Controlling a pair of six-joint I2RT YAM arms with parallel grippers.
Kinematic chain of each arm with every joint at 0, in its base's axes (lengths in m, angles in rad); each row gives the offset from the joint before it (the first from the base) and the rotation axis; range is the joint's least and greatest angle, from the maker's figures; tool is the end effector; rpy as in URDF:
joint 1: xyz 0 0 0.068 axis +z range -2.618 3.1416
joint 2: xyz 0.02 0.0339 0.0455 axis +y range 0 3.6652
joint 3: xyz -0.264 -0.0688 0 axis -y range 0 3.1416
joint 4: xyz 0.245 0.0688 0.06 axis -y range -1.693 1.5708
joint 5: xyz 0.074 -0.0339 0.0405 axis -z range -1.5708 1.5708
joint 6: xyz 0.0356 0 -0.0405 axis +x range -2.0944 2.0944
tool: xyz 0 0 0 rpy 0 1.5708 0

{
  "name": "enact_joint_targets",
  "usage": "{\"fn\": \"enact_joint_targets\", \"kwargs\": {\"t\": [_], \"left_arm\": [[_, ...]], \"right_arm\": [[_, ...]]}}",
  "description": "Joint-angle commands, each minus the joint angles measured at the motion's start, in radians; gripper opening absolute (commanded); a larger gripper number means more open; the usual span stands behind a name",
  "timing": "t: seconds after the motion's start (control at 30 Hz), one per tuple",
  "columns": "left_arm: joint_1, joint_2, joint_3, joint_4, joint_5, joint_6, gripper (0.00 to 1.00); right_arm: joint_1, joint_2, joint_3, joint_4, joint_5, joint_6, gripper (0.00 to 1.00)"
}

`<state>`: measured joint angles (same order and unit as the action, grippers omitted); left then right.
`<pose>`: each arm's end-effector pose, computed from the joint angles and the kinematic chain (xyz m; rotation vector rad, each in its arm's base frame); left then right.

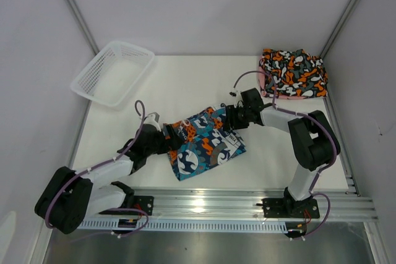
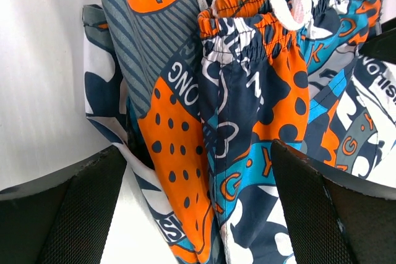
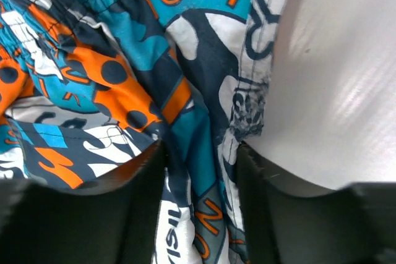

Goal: Fold and stack the shorts
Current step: Neatly place the folded shorts to the corner

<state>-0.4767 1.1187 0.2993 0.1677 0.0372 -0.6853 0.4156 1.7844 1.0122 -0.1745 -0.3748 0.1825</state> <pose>0.1797 -0.0943 0.1464 -0.2192 2.2980 -0.6629 0.3204 0.1556 0.1566 -0.4540 2.5288 0.7084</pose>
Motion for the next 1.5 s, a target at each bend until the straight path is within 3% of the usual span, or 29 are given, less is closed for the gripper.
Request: {"fn": "enact_joint_targets", "kwargs": {"t": [0.0, 0.03, 0.17, 0.3, 0.7, 0.77, 0.87, 1.07, 1.17, 1.2, 1.47], "left_arm": [[-0.011, 0.023, -0.011, 0.018, 0.016, -0.010, 0.99], [-0.013, 0.027, -0.003, 0.024, 0.021, -0.005, 0.99], [-0.023, 0.050, 0.004, 0.033, 0.030, 0.001, 0.98], [-0.042, 0.053, -0.002, 0.047, 0.040, 0.000, 0.90], [-0.094, 0.098, 0.044, -0.005, -0.029, -0.003, 0.78], [-0.094, 0.105, 0.046, -0.010, -0.030, -0.006, 0.71], [-0.094, 0.095, 0.032, 0.004, -0.025, -0.011, 0.45], [-0.099, 0.141, 0.057, 0.029, 0.001, -0.008, 0.41], [-0.105, 0.190, 0.099, 0.047, 0.026, -0.005, 0.14], [-0.106, 0.226, 0.116, 0.033, 0.027, 0.010, 0.00], [-0.106, 0.400, 0.446, -0.089, 0.027, 0.067, 0.00]], "right_arm": [[0.006, 0.017, 0.006, 0.007, -0.049, -0.002, 0.45], [0.006, 0.015, -0.001, 0.013, -0.061, 0.000, 0.40], [-0.001, 0.006, -0.020, 0.030, -0.082, 0.012, 0.35], [-0.005, -0.002, -0.030, 0.041, -0.095, 0.020, 0.28], [-0.005, -0.028, -0.053, 0.056, -0.095, 0.031, 0.22], [-0.006, -0.033, -0.058, 0.059, -0.092, 0.034, 0.20], [-0.006, -0.042, -0.064, 0.063, -0.090, 0.037, 0.20], [0.008, -0.057, -0.070, 0.064, -0.087, 0.038, 0.17], [0.014, -0.075, -0.069, 0.056, -0.060, 0.037, 0.10], [0.014, -0.080, -0.066, 0.047, -0.047, 0.040, 0.03], [-0.021, -0.140, 0.083, -0.123, 0.180, 0.060, 0.00]]}}
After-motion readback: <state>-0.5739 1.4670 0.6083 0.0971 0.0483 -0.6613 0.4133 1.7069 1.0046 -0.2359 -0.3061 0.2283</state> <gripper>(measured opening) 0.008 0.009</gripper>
